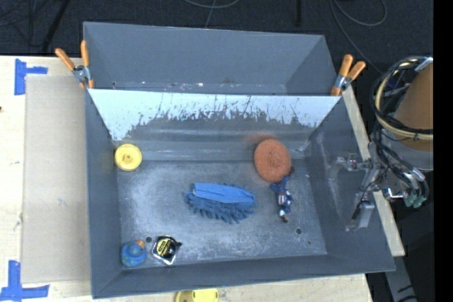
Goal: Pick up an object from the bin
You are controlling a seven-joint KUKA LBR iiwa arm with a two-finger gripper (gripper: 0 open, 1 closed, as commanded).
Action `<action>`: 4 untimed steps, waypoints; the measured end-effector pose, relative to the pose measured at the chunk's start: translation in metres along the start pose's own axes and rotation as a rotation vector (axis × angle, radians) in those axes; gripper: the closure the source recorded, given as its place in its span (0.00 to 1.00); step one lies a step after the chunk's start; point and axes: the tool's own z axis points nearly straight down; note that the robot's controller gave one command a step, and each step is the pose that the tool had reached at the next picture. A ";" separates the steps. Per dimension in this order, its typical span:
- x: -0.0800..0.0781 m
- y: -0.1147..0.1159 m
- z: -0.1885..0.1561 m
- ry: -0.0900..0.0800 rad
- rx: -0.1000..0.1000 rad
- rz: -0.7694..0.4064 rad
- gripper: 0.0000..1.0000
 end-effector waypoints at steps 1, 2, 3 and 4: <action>-0.002 0.001 -0.004 -0.008 0.002 -0.004 0.00; -0.012 0.031 0.045 -0.015 0.004 -0.037 0.00; -0.044 0.041 0.076 -0.010 0.001 0.068 0.00; -0.033 0.083 0.124 -0.011 0.003 -0.108 0.00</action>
Offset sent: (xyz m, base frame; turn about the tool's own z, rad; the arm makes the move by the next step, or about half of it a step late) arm 0.0201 0.0689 -0.1052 -0.0826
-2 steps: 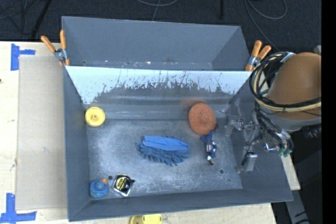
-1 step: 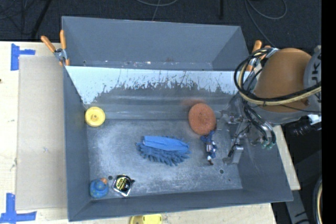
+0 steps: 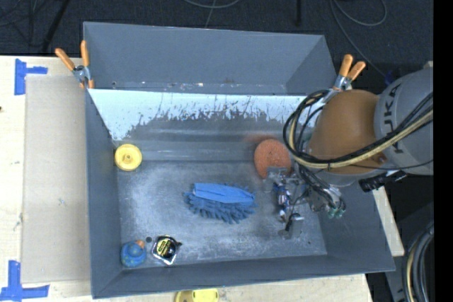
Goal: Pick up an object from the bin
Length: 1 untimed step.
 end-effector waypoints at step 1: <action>-0.007 0.011 0.022 0.003 -0.003 0.026 0.00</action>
Offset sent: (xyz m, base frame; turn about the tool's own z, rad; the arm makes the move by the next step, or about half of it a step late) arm 0.0521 0.0538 -0.0238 0.2955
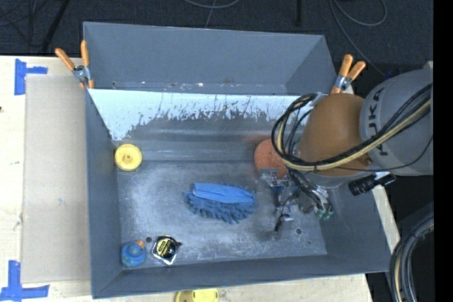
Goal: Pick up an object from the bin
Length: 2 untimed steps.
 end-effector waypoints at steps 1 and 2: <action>-0.036 0.024 0.002 -0.001 0.003 0.275 0.00; -0.018 0.061 0.016 0.002 0.003 0.050 1.00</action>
Offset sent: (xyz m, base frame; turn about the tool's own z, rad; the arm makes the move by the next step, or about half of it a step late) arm 0.0135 0.0617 -0.0152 0.0522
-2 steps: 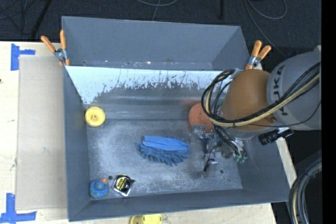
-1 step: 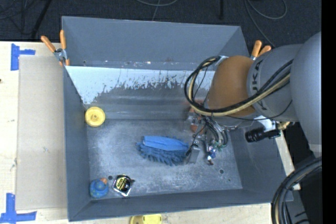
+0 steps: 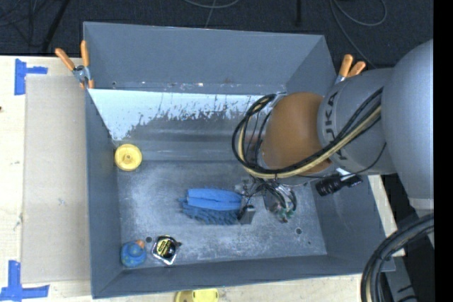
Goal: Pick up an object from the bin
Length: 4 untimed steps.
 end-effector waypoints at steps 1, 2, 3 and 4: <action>0.000 0.000 0.000 0.000 0.000 -0.002 1.00; 0.000 0.000 -0.001 0.000 0.000 -0.002 1.00; 0.003 0.008 -0.039 0.000 0.000 -0.206 1.00; 0.004 0.010 -0.028 0.000 0.000 -0.267 1.00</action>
Offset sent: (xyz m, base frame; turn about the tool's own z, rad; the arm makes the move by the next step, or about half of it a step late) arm -0.0048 0.0058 0.1086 -0.0522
